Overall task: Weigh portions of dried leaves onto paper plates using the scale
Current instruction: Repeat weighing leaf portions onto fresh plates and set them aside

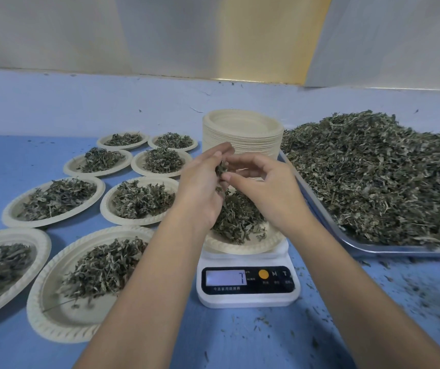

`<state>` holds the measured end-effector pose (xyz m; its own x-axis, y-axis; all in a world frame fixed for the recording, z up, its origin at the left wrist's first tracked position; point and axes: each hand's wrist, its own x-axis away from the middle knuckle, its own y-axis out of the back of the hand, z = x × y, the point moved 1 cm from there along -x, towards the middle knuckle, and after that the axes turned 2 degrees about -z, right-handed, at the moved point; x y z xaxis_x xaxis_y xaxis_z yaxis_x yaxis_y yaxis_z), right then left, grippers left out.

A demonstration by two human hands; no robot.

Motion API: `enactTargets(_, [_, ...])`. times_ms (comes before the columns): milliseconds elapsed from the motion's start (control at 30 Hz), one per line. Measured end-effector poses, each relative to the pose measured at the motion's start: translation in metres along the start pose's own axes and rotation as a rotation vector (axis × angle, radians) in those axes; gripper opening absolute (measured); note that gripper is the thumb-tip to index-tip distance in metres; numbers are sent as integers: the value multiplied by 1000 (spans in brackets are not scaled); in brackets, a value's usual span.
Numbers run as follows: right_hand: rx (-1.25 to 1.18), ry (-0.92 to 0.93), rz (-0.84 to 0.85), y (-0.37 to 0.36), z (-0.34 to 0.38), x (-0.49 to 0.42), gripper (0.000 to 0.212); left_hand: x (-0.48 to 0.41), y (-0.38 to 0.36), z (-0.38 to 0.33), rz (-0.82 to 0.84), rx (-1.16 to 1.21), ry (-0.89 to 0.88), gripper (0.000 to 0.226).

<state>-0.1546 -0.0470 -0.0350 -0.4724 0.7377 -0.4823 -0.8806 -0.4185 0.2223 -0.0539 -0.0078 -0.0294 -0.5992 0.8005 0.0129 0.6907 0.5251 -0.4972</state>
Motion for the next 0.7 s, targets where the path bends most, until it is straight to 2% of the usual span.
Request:
enactTargets(433, [-23, -53, -121, -2, -7, -1, 20, 10, -11, 4, 129, -158, -23, 29])
enactTargets(700, [-51, -80, -112, -2, -7, 0, 17, 9, -10, 4, 115, -123, -14, 26])
